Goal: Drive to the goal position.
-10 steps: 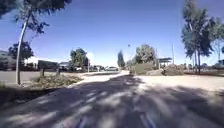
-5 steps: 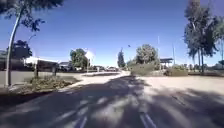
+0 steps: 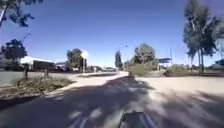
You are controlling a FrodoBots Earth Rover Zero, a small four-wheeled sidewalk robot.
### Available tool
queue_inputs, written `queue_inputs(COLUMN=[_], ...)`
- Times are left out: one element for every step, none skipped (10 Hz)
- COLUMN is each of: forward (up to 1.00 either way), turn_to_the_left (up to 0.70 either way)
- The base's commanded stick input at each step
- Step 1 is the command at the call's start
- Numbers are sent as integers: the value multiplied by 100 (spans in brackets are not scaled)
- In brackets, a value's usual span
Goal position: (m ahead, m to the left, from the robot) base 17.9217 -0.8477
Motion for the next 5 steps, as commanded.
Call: queue_inputs(forward=[100, 100, 100, 100, 100], turn_to_the_left=[0, 0, 0, 0, 0])
